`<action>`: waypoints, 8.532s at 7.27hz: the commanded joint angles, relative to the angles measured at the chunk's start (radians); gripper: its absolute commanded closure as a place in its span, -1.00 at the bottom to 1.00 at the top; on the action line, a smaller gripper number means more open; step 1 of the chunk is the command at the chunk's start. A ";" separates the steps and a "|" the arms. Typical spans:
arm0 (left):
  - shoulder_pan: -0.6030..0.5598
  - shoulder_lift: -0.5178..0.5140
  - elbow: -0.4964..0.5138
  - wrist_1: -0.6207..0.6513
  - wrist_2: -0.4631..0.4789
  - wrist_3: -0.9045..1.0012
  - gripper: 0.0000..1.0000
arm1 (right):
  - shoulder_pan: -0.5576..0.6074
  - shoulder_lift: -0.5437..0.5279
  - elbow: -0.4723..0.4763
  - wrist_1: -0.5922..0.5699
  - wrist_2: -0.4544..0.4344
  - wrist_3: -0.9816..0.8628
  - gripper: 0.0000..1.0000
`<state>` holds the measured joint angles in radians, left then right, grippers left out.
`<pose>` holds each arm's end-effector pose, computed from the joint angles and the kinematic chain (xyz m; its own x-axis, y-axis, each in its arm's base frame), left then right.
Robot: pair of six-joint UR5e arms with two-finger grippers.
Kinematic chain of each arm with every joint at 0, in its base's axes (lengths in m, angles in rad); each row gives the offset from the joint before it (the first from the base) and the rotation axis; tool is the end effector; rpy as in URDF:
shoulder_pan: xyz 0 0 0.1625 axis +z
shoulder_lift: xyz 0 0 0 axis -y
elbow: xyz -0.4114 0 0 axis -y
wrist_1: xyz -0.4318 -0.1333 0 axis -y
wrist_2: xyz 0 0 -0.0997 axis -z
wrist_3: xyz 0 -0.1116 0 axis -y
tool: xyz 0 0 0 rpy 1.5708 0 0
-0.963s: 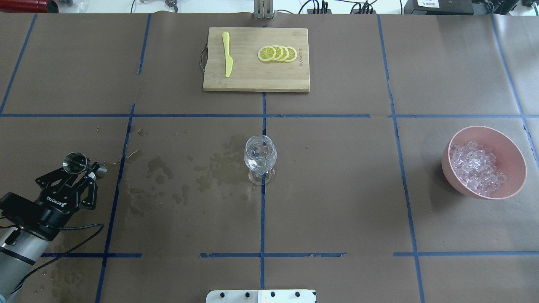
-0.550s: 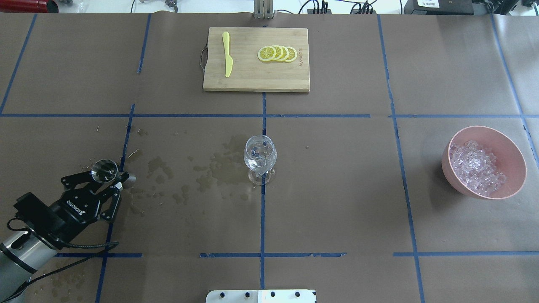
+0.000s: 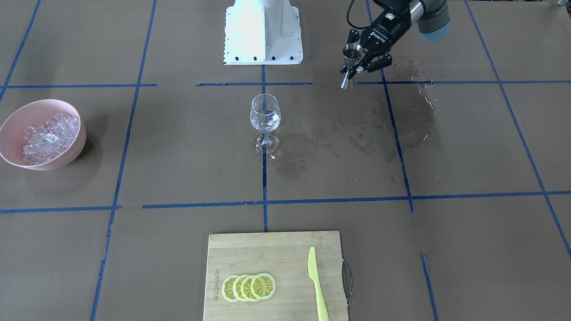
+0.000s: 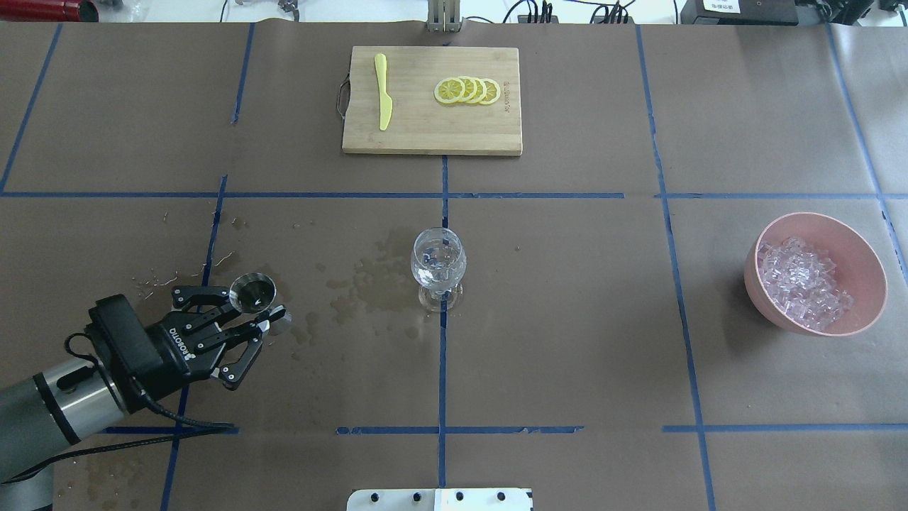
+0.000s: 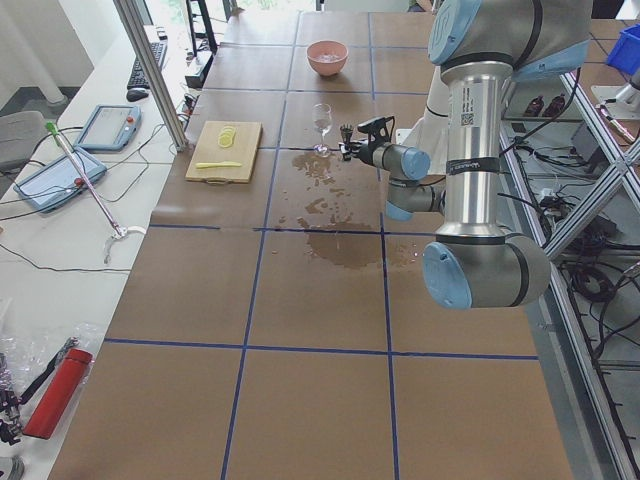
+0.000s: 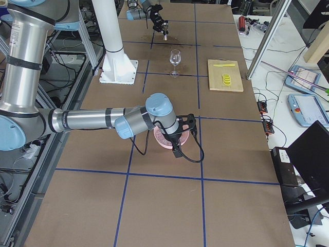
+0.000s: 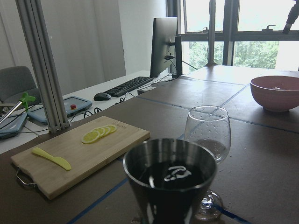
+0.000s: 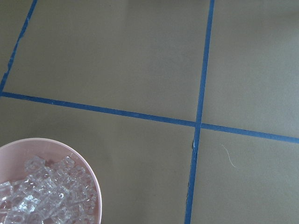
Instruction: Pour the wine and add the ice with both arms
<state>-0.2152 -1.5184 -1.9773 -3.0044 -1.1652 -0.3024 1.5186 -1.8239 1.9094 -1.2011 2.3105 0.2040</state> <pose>0.4136 -0.2719 0.3042 0.4840 0.7921 -0.3719 0.3713 0.1990 0.9070 0.0344 -0.4554 0.5541 0.7167 -0.1458 0.6819 -0.1004 0.9461 0.3079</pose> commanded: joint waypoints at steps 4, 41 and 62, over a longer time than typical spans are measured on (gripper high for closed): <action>-0.024 -0.185 -0.054 0.417 -0.039 -0.095 1.00 | 0.000 -0.001 -0.001 0.000 0.001 -0.002 -1.00; -0.121 -0.991 0.078 2.147 -0.229 0.089 1.00 | -0.002 -0.002 -0.020 0.002 0.003 0.000 -1.00; -0.402 -0.317 -0.330 1.317 -0.349 -0.381 1.00 | 0.000 -0.002 -0.018 0.003 0.006 -0.002 -1.00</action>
<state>-0.6173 -1.9490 -2.2953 -1.5285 -1.5236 -0.5790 1.5178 -1.8254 1.8909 -1.1993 2.3163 0.2026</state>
